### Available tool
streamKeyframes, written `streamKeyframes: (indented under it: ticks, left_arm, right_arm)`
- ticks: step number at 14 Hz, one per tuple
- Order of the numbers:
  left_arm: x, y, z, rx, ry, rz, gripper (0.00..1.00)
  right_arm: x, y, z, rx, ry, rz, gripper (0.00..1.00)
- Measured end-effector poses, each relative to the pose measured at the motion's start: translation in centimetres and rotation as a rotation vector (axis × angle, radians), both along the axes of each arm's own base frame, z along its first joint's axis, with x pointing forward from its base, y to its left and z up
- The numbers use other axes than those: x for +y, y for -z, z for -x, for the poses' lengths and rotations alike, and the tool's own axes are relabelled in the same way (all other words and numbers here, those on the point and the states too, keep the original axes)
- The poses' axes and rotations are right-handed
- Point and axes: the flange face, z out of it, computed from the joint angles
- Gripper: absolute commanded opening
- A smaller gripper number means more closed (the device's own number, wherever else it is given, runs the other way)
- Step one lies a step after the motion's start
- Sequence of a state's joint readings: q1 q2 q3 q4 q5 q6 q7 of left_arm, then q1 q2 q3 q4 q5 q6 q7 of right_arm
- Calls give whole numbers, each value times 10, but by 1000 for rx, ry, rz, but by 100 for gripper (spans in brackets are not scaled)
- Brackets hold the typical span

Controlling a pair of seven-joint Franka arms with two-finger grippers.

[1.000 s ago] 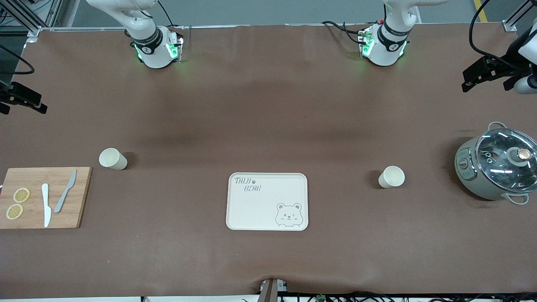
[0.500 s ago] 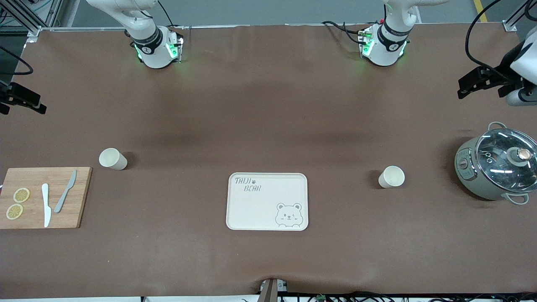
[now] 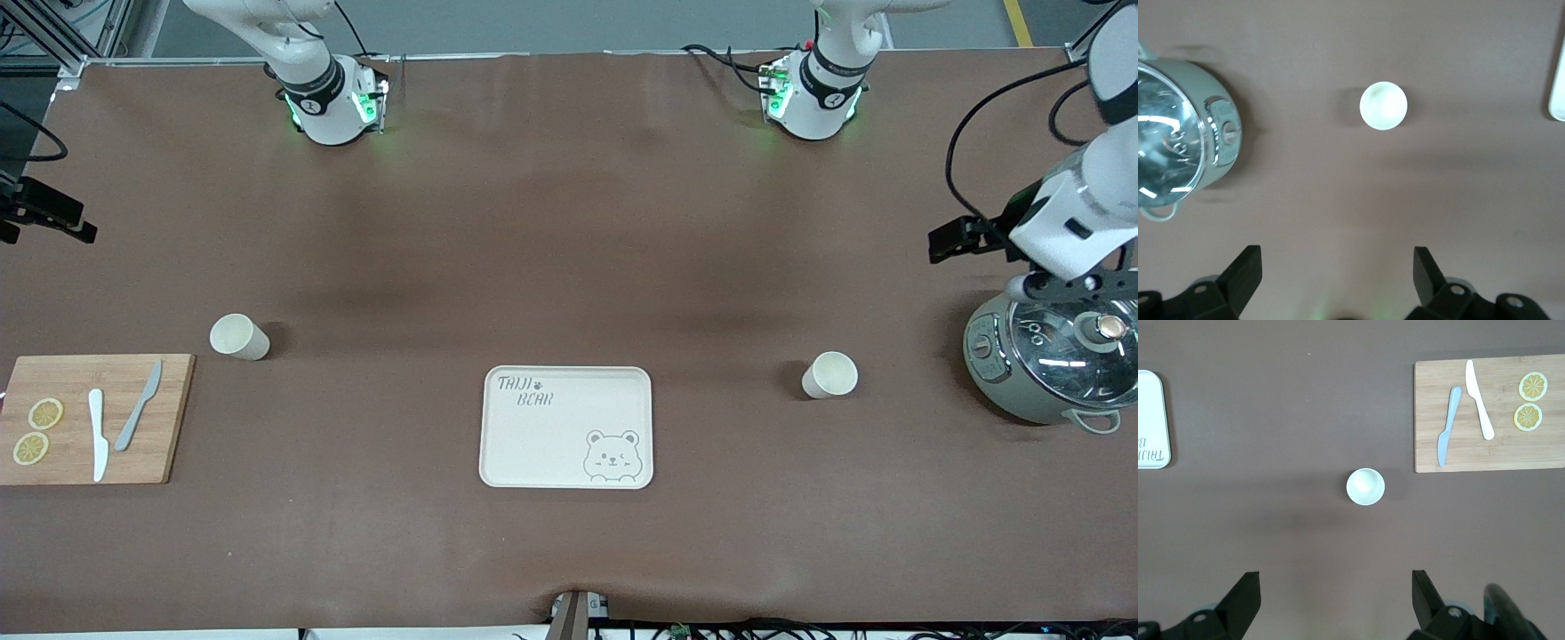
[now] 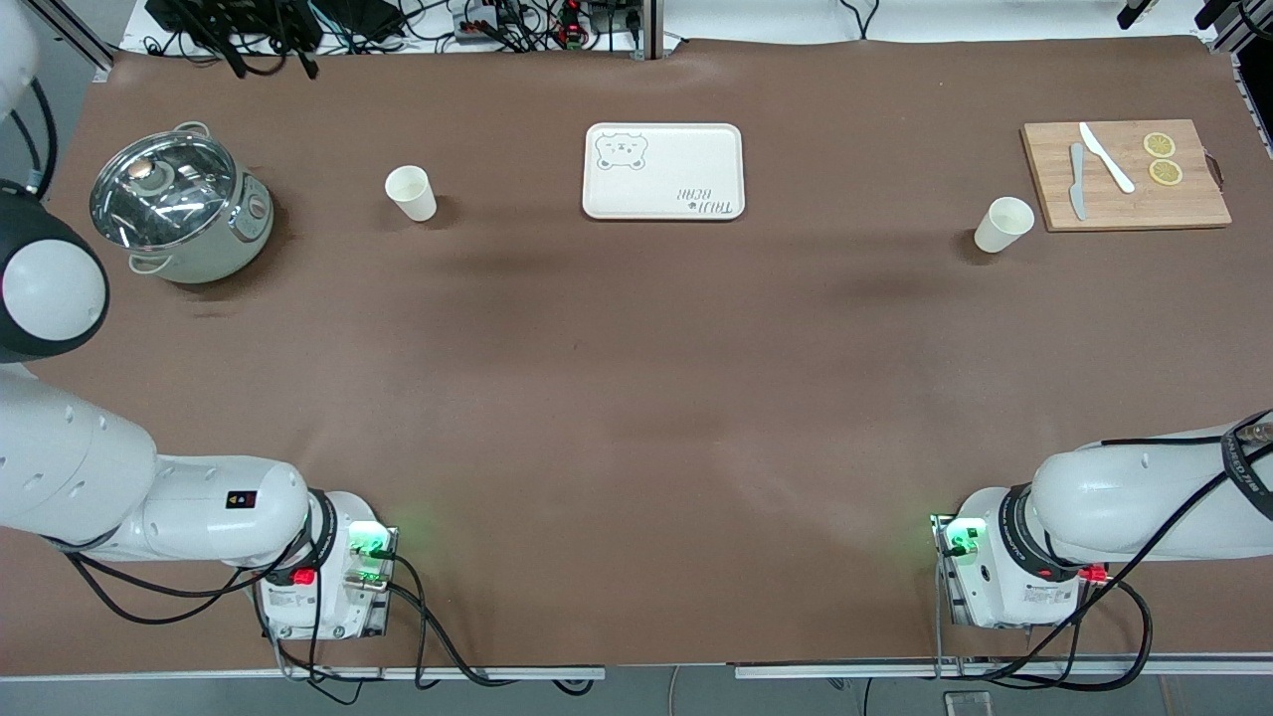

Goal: Place white IKEA cup upright on tray with both arms
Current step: 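Reach the left gripper toward the white paper cup beside the pot, then lower the left gripper onto the cup while the right gripper reaches the other cup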

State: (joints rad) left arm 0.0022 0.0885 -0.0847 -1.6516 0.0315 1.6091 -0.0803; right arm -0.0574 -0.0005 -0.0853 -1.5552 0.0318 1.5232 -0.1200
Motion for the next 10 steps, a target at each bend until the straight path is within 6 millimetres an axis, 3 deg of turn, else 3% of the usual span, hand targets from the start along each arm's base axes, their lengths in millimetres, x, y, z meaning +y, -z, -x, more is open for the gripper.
streamKeyframes:
  ticks: [6,10]
  left_arm:
    - [-2,109,2,-33,11,7,100]
    - [-2,152,-2,-10,10,11,100]
  right_arm:
    - [0,2,-2,-1,1,-2,100]
    - [-2,2,-2,-3,5,-3,100]
